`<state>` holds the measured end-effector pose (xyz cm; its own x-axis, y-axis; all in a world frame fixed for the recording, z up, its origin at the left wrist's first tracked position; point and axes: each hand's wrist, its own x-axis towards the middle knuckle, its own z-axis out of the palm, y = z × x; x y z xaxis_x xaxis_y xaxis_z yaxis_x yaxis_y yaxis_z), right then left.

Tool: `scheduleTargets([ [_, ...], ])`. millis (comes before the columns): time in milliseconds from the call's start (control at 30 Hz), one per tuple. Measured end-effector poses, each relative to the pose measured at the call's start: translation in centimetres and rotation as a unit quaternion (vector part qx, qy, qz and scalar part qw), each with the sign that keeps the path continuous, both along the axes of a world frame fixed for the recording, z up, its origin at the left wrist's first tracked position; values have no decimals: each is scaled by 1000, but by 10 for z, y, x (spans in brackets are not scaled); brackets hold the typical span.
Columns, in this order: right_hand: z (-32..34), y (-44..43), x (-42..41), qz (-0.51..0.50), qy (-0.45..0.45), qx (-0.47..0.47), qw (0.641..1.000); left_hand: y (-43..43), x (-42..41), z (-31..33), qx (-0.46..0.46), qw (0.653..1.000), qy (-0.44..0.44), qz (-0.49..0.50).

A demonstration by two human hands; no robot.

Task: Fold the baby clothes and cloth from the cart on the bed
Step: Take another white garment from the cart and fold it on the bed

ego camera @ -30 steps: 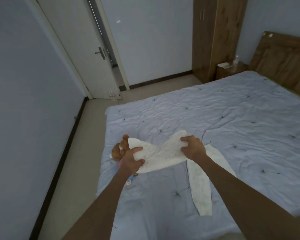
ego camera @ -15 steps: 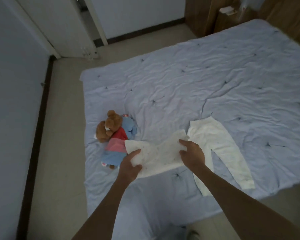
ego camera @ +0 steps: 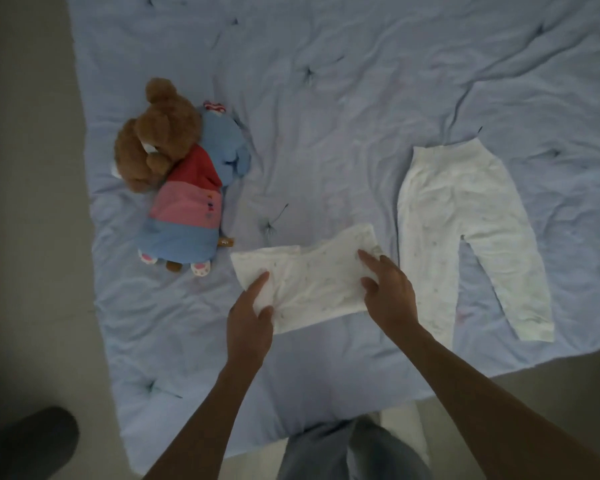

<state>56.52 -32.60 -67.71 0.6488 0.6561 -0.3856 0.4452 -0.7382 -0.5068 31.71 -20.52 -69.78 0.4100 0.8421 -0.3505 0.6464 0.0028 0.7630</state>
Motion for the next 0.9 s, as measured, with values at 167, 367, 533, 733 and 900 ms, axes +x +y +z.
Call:
scheduleTargets([
  [167, -47, -14, -15, 14, 15, 30, 999, -17, -11, -35, -4, 999, 44, 31],
  [367, -92, -37, -10, 18, 41, 32, 998, -26, -9, -62, -43, 994, 63, 72],
  [533, -112, -42, -3, 47, 38, 17, 998, -25, -8, -78, -43, 993, 81, 81],
  [733, -122, -44, -4, 54, 31, 22, 998, -29, -8, -89, -37, 991, 100, 83],
  [900, -136, -51, -2, 63, 33, 35, 997, -26, -9, -92, -48, 990, 107, 75],
])
